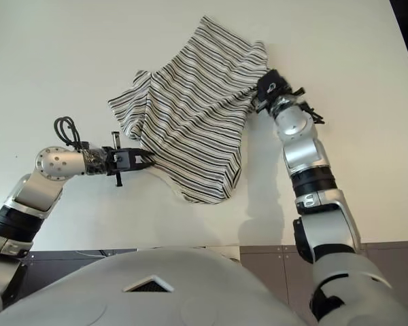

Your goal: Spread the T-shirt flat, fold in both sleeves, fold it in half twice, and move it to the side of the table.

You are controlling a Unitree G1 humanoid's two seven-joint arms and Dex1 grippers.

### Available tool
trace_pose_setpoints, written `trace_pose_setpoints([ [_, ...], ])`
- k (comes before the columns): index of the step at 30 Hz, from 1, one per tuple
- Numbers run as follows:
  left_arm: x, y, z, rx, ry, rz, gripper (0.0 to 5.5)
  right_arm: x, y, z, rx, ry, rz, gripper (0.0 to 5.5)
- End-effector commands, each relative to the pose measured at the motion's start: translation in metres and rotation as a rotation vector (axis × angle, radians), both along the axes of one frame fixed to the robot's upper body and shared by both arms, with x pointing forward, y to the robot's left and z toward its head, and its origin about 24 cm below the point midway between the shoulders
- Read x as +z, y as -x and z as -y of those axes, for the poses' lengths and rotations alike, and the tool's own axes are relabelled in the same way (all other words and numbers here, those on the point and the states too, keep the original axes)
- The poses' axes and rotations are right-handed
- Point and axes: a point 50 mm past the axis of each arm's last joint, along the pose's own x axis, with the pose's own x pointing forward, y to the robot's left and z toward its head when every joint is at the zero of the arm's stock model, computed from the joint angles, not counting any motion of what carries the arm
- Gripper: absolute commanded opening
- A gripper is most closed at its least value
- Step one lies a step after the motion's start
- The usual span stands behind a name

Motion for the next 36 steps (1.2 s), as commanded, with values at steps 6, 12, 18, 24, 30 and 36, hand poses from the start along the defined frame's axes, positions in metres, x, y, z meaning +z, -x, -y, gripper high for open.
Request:
trace_pose_setpoints([
  [6, 0.014, -0.031, -0.004, 0.379, 0.294, -0.063, 0.97, -0.013, 0.065, -0.033, 0.035, -0.398, -0.077, 1.79],
  [12, -0.007, -0.014, 0.012, 0.248, 0.171, -0.108, 0.97, -0.057, 0.060, -0.030, 0.069, -0.287, -0.406, 1.79],
  [18, -0.031, 0.010, -0.019, 0.148, -0.061, -0.153, 0.97, -0.036, 0.007, 0.017, -0.042, 0.168, -0.202, 1.79],
  [24, 0.004, -0.003, 0.021, 0.245, 0.271, -0.092, 0.97, 0.037, 0.005, -0.012, -0.010, -0.050, 0.329, 1.79],
  [30, 0.079, 0.010, 0.057, 0.291, 0.764, -0.176, 0.97, 0.035, 0.094, -0.076, 0.383, -0.451, -0.034, 1.79],
  [36, 0.024, -0.062, -0.035, 0.667, 0.158, 0.062, 0.97, -0.025, 0.127, -0.058, 0.540, -0.151, -0.499, 1.79],
])
